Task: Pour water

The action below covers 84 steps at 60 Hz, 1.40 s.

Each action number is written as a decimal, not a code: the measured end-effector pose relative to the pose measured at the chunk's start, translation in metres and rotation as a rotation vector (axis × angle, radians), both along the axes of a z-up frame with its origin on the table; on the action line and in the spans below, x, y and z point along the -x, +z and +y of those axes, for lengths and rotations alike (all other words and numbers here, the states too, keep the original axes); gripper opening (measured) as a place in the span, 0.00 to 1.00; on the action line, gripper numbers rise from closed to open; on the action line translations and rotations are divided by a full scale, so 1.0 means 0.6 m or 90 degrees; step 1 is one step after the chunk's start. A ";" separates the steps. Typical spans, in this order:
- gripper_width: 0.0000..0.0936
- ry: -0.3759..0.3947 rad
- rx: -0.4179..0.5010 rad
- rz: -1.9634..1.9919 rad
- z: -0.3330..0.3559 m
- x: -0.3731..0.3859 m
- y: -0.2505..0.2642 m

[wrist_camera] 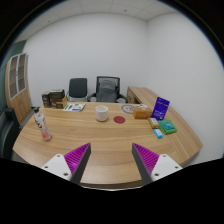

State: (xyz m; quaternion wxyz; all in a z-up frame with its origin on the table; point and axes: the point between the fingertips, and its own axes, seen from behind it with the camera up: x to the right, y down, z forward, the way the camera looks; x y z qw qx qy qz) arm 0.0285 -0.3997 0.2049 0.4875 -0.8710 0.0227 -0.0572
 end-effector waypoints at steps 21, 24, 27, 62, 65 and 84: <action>0.91 0.019 0.033 -0.013 -0.029 0.119 -0.076; 0.92 0.031 0.041 -0.012 -0.037 0.162 -0.096; 0.92 0.038 0.053 -0.009 -0.044 0.206 -0.118; 0.91 0.086 -0.107 0.048 0.267 0.636 -0.171; 0.89 0.078 -0.116 0.041 0.305 0.636 -0.180; 0.52 0.056 -0.137 0.046 0.385 0.631 -0.213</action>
